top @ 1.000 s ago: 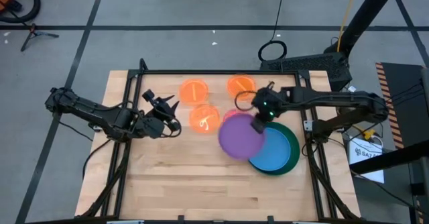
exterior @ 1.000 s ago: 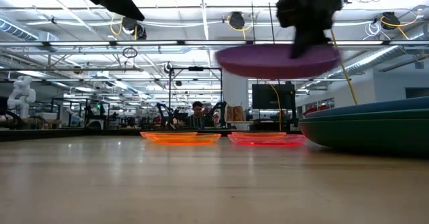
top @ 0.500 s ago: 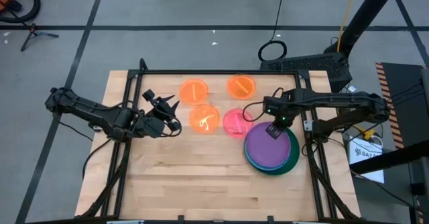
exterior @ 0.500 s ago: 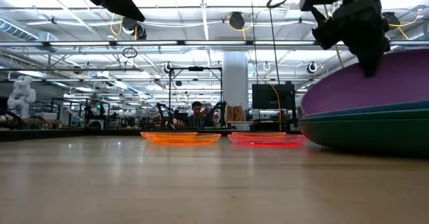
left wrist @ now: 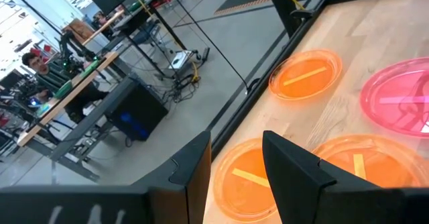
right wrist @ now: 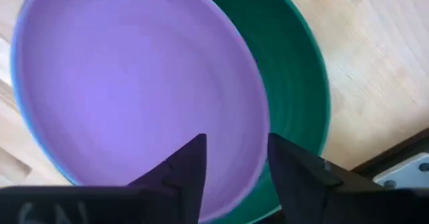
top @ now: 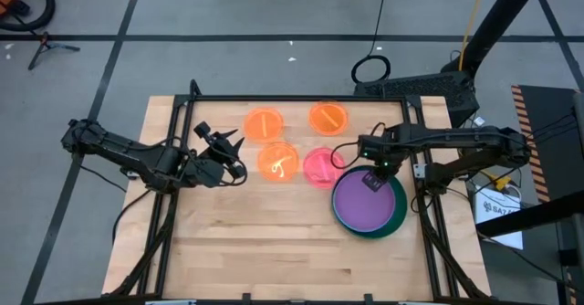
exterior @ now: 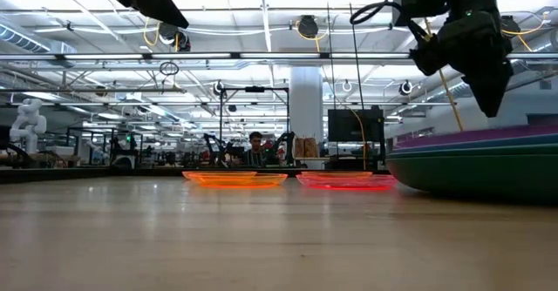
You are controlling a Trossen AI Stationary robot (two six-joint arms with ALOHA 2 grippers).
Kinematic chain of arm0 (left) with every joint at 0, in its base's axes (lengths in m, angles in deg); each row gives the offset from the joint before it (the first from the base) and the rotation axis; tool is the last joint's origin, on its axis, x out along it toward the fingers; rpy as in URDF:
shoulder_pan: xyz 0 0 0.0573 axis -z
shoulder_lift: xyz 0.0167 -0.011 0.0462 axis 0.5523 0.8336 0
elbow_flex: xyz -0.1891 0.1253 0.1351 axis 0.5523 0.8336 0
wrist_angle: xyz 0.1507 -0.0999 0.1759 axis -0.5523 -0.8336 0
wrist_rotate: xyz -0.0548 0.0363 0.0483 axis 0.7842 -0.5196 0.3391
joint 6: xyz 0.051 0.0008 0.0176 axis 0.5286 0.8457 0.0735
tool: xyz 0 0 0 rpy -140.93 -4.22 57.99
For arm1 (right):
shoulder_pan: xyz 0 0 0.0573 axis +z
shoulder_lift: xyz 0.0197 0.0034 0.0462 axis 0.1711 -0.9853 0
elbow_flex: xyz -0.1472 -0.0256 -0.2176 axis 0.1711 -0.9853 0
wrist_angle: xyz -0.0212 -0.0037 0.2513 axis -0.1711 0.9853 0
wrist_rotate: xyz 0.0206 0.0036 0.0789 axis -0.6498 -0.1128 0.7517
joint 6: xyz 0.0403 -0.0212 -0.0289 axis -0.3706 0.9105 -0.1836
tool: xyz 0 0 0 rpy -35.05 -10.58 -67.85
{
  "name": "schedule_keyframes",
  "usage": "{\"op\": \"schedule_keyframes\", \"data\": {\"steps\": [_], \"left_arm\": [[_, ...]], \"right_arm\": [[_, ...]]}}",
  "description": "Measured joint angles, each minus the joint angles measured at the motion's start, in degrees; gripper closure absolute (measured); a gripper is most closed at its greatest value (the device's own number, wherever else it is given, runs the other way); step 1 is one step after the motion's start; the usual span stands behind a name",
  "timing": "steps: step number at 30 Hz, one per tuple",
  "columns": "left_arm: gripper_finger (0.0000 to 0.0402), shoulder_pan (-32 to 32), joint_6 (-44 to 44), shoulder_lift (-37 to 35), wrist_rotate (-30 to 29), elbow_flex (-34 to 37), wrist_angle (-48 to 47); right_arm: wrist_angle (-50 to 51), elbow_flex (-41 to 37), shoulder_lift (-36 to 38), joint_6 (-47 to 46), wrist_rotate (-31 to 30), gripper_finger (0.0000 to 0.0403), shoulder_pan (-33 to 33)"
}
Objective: Stack plastic plates
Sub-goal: Stack the medium purple plate on top of the medium blue plate, then stack the bottom left small orange plate on top of the medium purple plate
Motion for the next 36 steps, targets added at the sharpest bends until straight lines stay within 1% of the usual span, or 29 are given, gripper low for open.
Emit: {"op": "schedule_keyframes", "data": {"steps": [5,9,11,15,17,20,25,30,33,36], "left_arm": [[0.0261,0.0,-0.2,0.0,0.0,0.0,0.0],[0.0261,0.0,-0.7,0.0,0.0,0.0,0.0],[0.0261,0.0,-0.7,0.0,0.2,0.0,0.0],[0.0261,0.0,-0.8,0.0,2.3,0.0,0.0],[0.0261,0.0,-0.8,0.0,3.1,0.0,0.1],[0.0261,0.0,-1.1,0.0,3.3,0.0,0.1],[0.0261,0.0,-2.2,0.0,5.7,0.0,0.1],[0.0261,0.0,-3.4,0.0,9.3,0.0,0.1],[0.0261,0.0,-4.5,0.0,10.6,0.0,0.1],[0.0261,0.0,-6.2,0.0,10.6,0.0,0.3]], "right_arm": [[2.3,0.0,0.3,0.0,-3.0,0.0243,0.0],[2.2,0.0,2.5,0.6,-4.6,0.0243,0.0],[1.2,0.0,4.5,0.7,-6.8,0.0244,0.0],[-3.3,0.0,9.1,0.9,-13.0,0.0253,1.3],[-7.9,-0.7,11.3,1.9,-15.8,0.0259,2.3],[-15.9,-4.0,14.2,4.2,-18.8,0.0273,3.7],[-33.2,-13.6,17.5,9.8,-18.9,0.0300,5.7],[-54.8,-23.3,19.8,16.1,-19.1,0.0328,7.1],[-66.2,-26.4,20.9,21.5,-19.1,0.0343,7.5],[-73.3,-26.8,21.4,27.4,-19.1,0.0354,7.5]]}}
